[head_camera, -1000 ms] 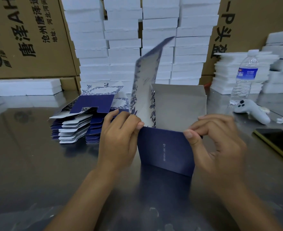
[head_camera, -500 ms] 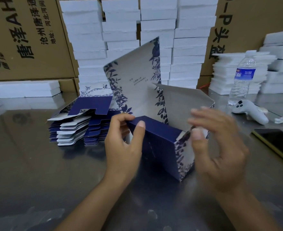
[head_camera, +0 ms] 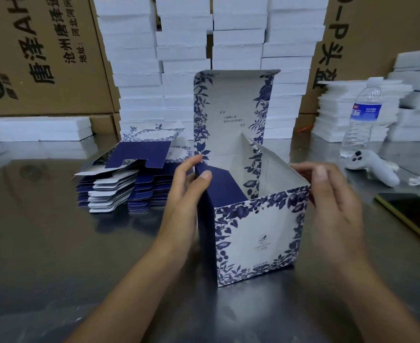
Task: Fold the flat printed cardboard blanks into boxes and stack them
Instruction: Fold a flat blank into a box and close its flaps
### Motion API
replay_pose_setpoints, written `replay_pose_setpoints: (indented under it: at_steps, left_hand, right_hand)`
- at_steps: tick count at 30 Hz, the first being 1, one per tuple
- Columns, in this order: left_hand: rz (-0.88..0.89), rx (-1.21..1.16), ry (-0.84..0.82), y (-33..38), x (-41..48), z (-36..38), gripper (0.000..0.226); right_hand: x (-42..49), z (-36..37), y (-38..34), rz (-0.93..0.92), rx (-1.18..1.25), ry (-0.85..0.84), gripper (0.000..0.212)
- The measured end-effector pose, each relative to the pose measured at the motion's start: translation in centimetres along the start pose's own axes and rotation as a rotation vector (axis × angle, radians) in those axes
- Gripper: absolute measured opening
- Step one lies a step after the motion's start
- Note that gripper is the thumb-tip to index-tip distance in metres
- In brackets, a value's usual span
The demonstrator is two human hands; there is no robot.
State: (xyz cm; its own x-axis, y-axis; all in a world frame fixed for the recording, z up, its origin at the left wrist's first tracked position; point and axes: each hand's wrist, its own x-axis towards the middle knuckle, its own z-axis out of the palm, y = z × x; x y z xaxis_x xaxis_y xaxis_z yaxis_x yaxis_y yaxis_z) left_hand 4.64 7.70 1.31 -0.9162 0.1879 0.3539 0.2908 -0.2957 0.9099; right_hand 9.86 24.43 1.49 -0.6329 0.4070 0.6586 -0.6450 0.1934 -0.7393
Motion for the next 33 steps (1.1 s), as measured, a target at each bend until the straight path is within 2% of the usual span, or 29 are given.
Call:
replay_pose_setpoints:
  at_steps: [3, 8, 13, 15, 17, 21, 26, 33]
  left_hand:
    - [-0.015, -0.027, -0.008, -0.1, 0.4, -0.4, 0.048]
    - [-0.049, -0.101, -0.046, 0.0, 0.6, -0.7, 0.045]
    - [-0.058, -0.093, -0.074, 0.1, 0.6, -0.6, 0.037]
    - [-0.053, -0.07, -0.077, 0.1, 0.5, -0.7, 0.039]
    - [-0.039, -0.043, -0.077, 0.1, 0.6, -0.8, 0.043]
    - [-0.027, 0.014, -0.068, 0.2, 0.6, -0.8, 0.044]
    - [-0.003, 0.008, -0.072, -0.1, 0.8, -0.8, 0.032]
    - [-0.002, 0.057, -0.066, 0.2, 0.7, -0.8, 0.043]
  right_hand:
    - [1.1, -0.7, 0.1, 0.181, 0.149, -0.023, 0.022]
    - [3.1, -1.2, 0.2, 0.345, 0.074, -0.148, 0.032]
    - [5.9, 0.0, 0.3, 0.463, -0.053, -0.241, 0.032]
    - [6.6, 0.4, 0.3, 0.46, -0.176, -0.287, 0.05]
    - [6.9, 0.6, -0.1, 0.406, -0.329, -0.356, 0.056]
    - [7.6, 0.8, -0.9, 0.381, -0.508, -0.503, 0.043]
    - [8.7, 1.1, -1.5, 0.406, -0.604, -0.596, 0.041]
    - [9.2, 1.0, -1.6, 0.395, -0.67, -0.638, 0.045]
